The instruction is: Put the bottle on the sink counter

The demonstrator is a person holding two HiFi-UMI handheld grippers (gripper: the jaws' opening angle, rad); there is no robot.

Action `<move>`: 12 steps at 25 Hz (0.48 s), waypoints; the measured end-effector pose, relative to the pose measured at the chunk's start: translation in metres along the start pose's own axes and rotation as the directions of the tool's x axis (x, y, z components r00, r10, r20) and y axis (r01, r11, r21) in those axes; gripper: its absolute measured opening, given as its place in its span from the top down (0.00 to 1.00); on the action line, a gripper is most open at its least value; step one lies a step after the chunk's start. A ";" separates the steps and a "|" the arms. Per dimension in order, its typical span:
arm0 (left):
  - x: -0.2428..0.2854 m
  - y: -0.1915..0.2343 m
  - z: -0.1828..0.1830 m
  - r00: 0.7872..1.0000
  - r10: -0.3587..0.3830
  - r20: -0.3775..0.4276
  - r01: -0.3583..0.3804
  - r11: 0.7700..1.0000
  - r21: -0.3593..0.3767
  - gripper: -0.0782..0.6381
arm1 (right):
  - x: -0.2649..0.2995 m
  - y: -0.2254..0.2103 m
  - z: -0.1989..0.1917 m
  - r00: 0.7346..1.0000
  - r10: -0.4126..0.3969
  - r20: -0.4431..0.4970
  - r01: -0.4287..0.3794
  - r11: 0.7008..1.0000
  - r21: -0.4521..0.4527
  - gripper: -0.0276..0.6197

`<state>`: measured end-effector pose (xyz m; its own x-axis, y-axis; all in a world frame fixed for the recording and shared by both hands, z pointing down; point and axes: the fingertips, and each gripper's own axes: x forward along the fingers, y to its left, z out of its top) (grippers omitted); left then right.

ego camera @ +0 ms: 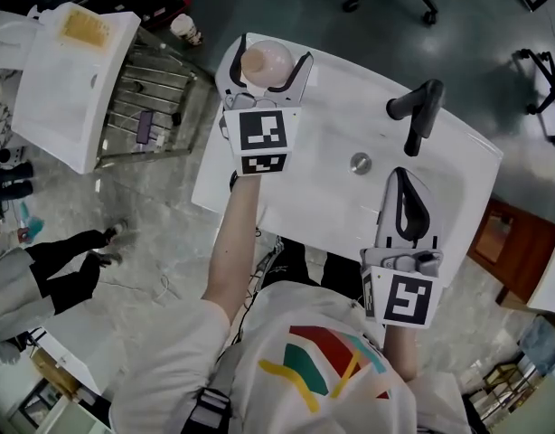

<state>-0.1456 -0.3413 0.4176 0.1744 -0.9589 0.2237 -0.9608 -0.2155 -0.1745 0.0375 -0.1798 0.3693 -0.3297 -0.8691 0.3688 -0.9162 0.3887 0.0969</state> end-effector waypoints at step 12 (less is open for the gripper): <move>0.028 0.007 -0.047 0.996 0.007 -0.083 -0.008 1.000 -0.013 0.34 | 0.010 -0.001 -0.028 0.997 -0.001 -0.077 0.003 1.000 0.026 0.94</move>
<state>-0.1582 -0.3609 0.4679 0.1491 -0.9417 0.3017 -0.9648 -0.2053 -0.1641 0.0418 -0.1803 0.3986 -0.3100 -0.8436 0.4384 -0.9231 0.3775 0.0738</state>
